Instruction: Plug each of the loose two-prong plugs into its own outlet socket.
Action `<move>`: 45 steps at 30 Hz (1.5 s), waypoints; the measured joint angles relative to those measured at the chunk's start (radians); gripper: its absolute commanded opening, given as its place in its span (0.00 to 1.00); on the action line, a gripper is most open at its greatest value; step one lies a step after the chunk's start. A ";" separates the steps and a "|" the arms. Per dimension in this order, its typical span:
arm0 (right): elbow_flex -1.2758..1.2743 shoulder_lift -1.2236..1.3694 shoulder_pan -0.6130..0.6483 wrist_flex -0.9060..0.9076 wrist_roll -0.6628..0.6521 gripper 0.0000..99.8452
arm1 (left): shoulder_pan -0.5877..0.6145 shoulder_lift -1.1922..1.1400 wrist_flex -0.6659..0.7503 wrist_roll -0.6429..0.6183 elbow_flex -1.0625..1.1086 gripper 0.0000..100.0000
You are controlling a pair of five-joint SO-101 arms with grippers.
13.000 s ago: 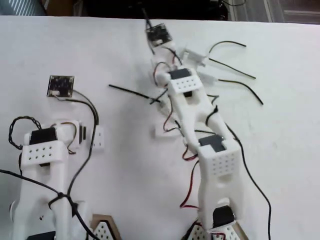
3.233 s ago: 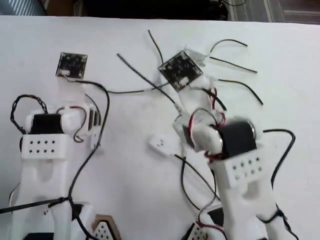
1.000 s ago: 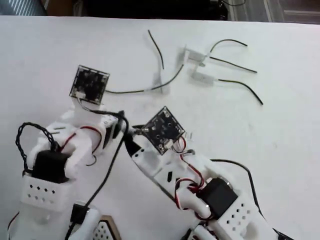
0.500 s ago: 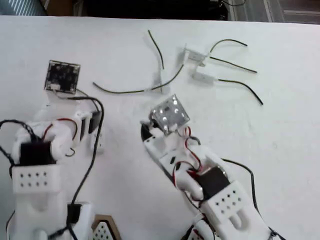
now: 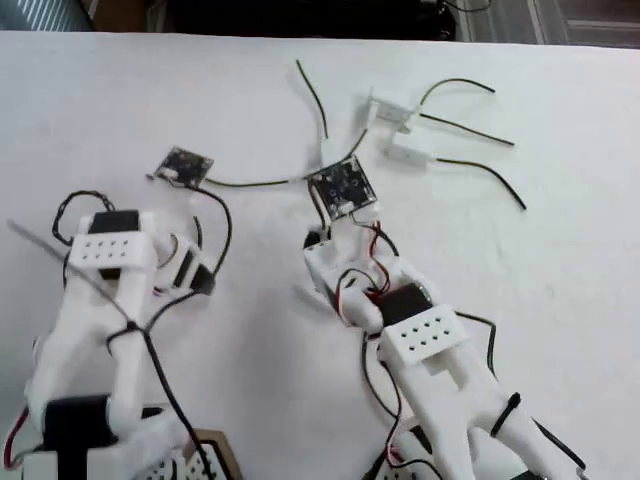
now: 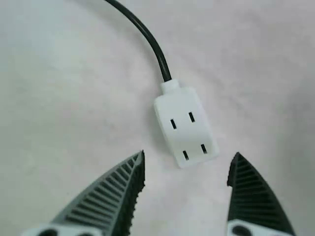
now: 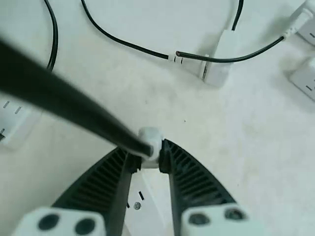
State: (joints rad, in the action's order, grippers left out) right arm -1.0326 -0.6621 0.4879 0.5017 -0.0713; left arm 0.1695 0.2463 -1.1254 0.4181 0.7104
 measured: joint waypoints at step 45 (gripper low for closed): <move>0.000 -0.044 -0.041 0.035 0.002 0.02 | -0.032 0.114 0.029 0.172 -0.155 0.29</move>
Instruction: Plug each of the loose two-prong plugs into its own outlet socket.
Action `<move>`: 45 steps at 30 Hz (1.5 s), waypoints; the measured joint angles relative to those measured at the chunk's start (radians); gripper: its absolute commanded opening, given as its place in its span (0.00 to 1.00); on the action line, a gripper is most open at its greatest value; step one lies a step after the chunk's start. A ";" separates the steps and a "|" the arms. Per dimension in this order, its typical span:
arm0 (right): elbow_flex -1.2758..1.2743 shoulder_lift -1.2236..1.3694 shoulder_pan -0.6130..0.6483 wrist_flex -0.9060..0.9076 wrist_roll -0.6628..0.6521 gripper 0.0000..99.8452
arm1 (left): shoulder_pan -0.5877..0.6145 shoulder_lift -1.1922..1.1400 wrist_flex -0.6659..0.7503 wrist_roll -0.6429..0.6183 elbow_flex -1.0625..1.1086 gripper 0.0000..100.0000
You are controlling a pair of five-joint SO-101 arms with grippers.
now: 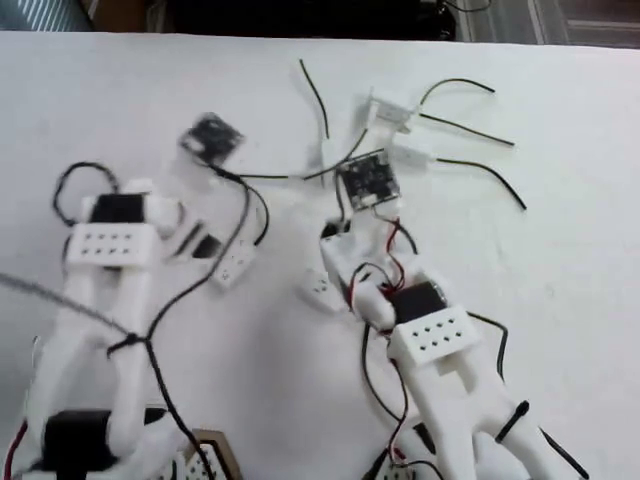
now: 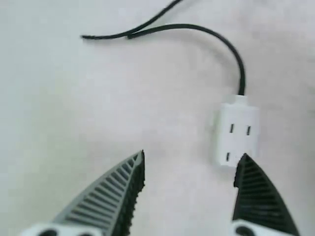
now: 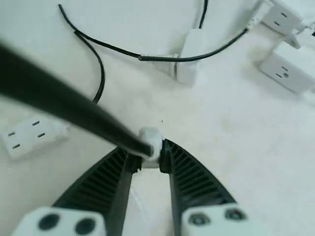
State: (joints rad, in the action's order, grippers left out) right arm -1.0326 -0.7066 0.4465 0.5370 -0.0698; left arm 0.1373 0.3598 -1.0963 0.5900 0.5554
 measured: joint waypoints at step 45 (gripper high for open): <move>0.361 0.669 0.404 -0.178 -0.130 0.02 | 0.425 0.212 0.258 -0.331 0.526 0.29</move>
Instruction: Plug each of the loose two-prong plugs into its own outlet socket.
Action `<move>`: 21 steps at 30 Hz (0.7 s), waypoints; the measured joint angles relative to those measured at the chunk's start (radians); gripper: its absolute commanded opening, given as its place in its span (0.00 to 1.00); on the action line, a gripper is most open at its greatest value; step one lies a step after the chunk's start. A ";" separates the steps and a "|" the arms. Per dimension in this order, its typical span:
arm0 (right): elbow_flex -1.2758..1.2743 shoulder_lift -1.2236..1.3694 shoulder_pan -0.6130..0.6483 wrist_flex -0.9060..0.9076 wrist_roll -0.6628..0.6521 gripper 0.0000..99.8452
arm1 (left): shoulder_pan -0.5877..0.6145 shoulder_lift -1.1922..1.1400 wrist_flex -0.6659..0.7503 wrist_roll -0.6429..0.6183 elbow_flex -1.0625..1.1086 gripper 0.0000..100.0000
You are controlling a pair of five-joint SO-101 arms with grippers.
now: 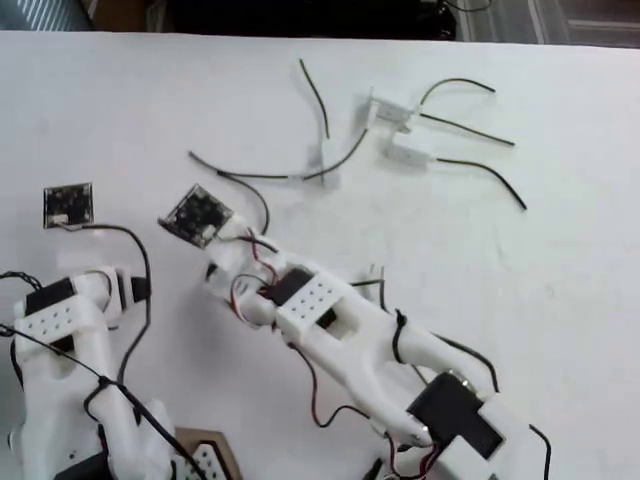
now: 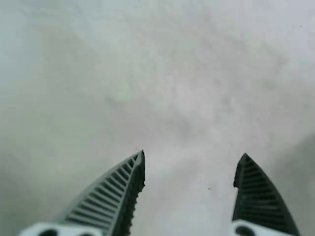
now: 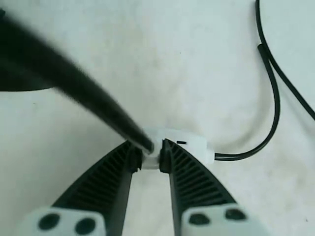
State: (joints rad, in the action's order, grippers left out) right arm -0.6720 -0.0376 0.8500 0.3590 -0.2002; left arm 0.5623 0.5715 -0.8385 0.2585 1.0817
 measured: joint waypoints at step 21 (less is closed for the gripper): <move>0.018 0.086 0.002 -0.003 0.002 0.02 | 0.000 0.000 0.000 0.000 0.000 0.29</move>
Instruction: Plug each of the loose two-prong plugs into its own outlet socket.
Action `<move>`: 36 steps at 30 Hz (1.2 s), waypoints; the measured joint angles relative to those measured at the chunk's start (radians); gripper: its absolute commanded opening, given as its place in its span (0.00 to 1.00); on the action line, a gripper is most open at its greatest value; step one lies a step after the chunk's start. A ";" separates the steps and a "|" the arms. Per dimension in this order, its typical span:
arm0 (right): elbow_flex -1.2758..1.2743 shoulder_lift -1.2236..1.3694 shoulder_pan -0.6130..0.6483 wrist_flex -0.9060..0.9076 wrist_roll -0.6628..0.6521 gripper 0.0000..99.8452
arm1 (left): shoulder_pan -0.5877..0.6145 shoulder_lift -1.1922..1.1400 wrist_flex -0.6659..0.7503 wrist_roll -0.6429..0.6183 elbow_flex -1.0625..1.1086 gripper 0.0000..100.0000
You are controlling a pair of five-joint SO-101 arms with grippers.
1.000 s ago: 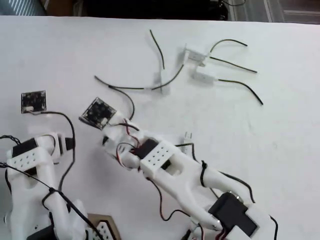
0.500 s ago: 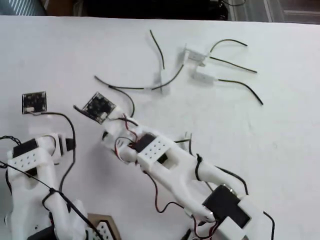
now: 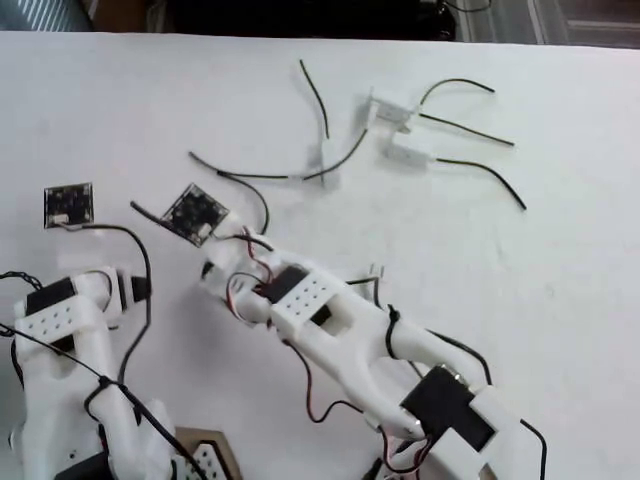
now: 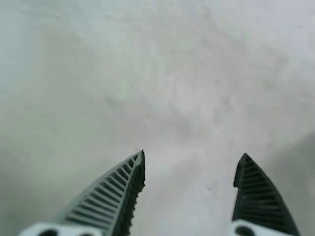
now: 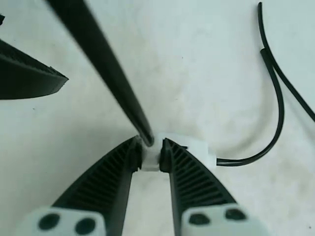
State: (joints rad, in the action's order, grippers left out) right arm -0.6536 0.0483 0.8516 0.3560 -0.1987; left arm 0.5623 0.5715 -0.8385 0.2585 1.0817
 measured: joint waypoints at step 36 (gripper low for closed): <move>0.227 0.169 0.020 0.207 0.040 0.11 | 0.000 0.000 0.000 0.000 0.000 0.29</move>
State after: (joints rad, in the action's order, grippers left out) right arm -0.4266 0.2171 0.8715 0.5631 -0.1588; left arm 0.5623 0.5715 -0.8385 0.2585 1.0817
